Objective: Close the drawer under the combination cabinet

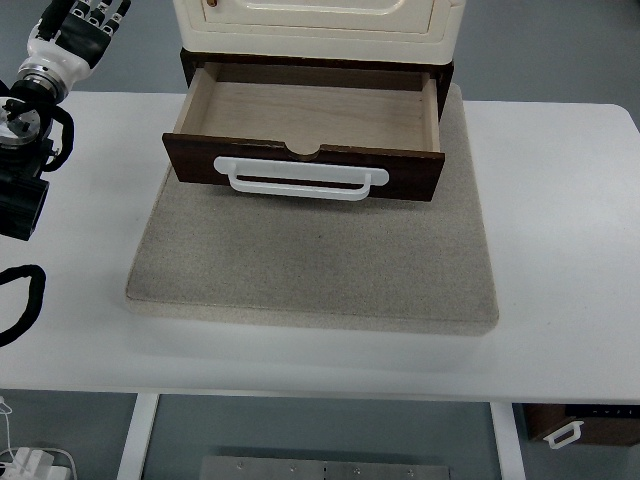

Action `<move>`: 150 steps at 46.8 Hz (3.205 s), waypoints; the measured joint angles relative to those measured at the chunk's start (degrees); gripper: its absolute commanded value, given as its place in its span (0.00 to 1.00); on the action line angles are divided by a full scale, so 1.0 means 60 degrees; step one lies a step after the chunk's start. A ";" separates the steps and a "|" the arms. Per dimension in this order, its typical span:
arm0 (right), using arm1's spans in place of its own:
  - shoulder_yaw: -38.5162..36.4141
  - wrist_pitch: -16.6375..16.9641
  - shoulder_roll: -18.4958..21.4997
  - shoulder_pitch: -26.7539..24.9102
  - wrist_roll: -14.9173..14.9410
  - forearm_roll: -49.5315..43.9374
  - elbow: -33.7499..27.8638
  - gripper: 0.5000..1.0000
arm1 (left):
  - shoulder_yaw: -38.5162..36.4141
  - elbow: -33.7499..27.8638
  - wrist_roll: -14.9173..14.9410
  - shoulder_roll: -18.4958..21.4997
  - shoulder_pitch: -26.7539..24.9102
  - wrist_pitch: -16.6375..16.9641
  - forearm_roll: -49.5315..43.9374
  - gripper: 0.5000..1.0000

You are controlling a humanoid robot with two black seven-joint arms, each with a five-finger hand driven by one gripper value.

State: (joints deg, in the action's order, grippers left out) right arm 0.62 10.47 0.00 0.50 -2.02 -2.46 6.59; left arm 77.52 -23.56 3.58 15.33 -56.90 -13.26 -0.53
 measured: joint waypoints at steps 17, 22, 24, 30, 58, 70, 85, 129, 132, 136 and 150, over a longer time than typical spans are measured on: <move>0.0000 0.0001 0.0000 0.0004 -0.0001 0.0000 0.0000 0.90 | 0.0001 -0.0116 -0.0187 0.0568 -0.0489 -0.0040 0.0014 1.00; 0.0000 0.0001 0.0000 0.0005 0.0000 0.0000 0.0000 0.90 | -0.0006 -0.0432 -0.0189 0.0772 -0.0610 -0.0045 0.0027 1.00; 0.0000 0.0001 0.0000 0.0005 0.0000 0.0000 0.0000 0.90 | -0.0011 -0.0635 -0.0189 0.0883 -0.0660 -0.0045 0.0035 1.00; 0.0000 0.0000 0.0000 0.0004 -0.0001 0.0000 0.0000 0.90 | -0.0014 -0.1126 -0.0198 0.1209 -0.0907 -0.0044 0.0071 1.00; 0.0000 0.0001 0.0000 0.0004 0.0000 0.0000 0.0000 0.90 | -0.0592 -0.3594 -0.0169 0.3150 -0.2239 -0.0029 0.0142 1.00; 0.0000 0.0000 0.0000 0.0004 0.0000 0.0000 0.0000 0.90 | -0.1346 -0.5253 -0.0187 0.3629 -0.2305 0.0060 0.0127 1.00; 0.0000 0.0002 0.0000 0.0004 0.0000 0.0000 0.0000 0.90 | -0.1834 -0.7243 -0.0188 0.3685 -0.2333 0.0002 0.0143 1.00; 0.0000 0.0001 0.0000 0.0003 0.0000 0.0000 0.0000 0.90 | -0.6001 -1.1182 0.0179 0.2620 -0.2365 -0.0136 0.1528 1.00; 0.0000 0.0002 0.0000 0.0004 0.0001 0.0000 0.0000 0.90 | -0.6261 -1.1293 0.0310 0.2530 -0.2365 -0.0191 0.1744 1.00; 0.0000 0.0001 0.0000 0.0004 -0.0001 0.0000 0.0000 0.90 | -0.6594 -1.1400 0.0506 0.2406 -0.2345 -0.0314 0.2009 1.00; 0.0000 0.0002 0.0000 0.0001 0.0000 0.0000 0.0000 0.90 | -0.8169 -1.1717 0.1182 0.2268 -0.2212 -0.1064 0.3739 1.00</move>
State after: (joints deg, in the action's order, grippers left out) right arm 0.61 10.48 0.00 0.51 -2.02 -2.46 6.59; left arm 28.50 -93.87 10.67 28.93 -70.17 -19.65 21.91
